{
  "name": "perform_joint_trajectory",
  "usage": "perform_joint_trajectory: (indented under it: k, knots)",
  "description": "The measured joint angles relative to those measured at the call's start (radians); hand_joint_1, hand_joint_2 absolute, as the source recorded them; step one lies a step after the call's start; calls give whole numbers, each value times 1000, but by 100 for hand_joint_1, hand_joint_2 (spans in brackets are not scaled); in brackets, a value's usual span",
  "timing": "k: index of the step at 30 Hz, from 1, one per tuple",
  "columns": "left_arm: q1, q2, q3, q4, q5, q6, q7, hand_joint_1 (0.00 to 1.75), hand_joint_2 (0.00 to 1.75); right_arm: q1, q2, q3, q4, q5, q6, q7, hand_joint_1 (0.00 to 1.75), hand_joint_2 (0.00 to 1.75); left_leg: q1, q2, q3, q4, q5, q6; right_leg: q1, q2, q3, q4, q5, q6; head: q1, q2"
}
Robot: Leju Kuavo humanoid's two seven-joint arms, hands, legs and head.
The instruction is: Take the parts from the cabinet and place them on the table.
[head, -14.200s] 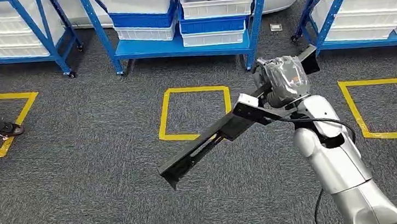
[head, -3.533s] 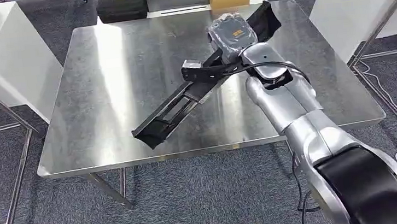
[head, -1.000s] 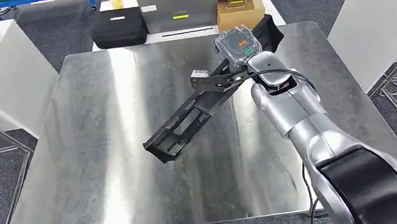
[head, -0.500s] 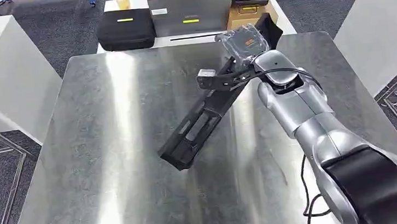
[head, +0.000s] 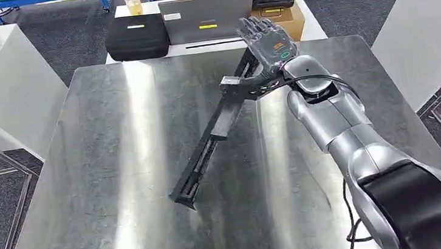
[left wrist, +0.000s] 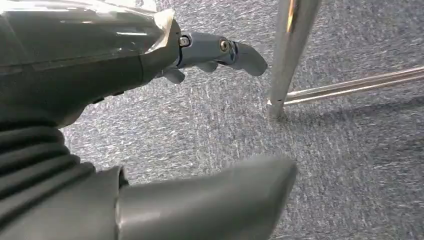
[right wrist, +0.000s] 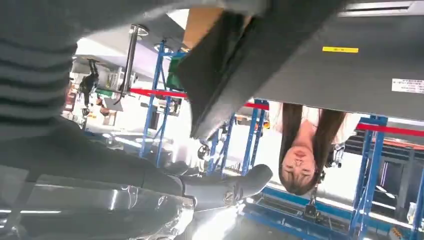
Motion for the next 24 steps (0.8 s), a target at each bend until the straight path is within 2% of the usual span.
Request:
perform_joint_trajectory:
  k: [6, 14, 17, 20, 24]
  knots:
    - [0, -2, 0, 3, -10, -4, 11, 0, 0, -8, -7, 1, 6, -6, 5, 14, 0, 0, 1, 0, 0, -1, -2, -11, 0, 0, 0, 0, -1, -2, 0, 0]
    - [0, -2, 0, 5, -13, -6, 12, 0, 0, -19, -10, 1, 18, -7, 13, 16, 0, 0, -3, 0, 0, 0, -2, -11, -4, 0, 0, 0, -1, -2, 1, 0]
    - [0, -2, 1, 5, -14, -10, 13, 0, 0, -24, -11, 0, 26, -24, 49, 21, 0, 0, -4, 0, 0, 0, -2, -11, -5, 0, 0, 0, -1, -2, 1, 0]
    - [0, -2, 7, 6, -16, -14, 16, 0, 0, -35, -13, -11, 47, -66, 135, 24, 0, 0, -5, 0, 0, 0, -2, -11, -6, 0, 1, 0, -1, -2, 1, 0]
    - [0, -3, 22, 6, -18, -14, 22, 0, 0, -40, -21, -43, 86, -123, 200, 64, 0, 0, -6, -1, 0, 1, -2, -11, -7, 0, 1, 0, -1, -2, 1, 0]
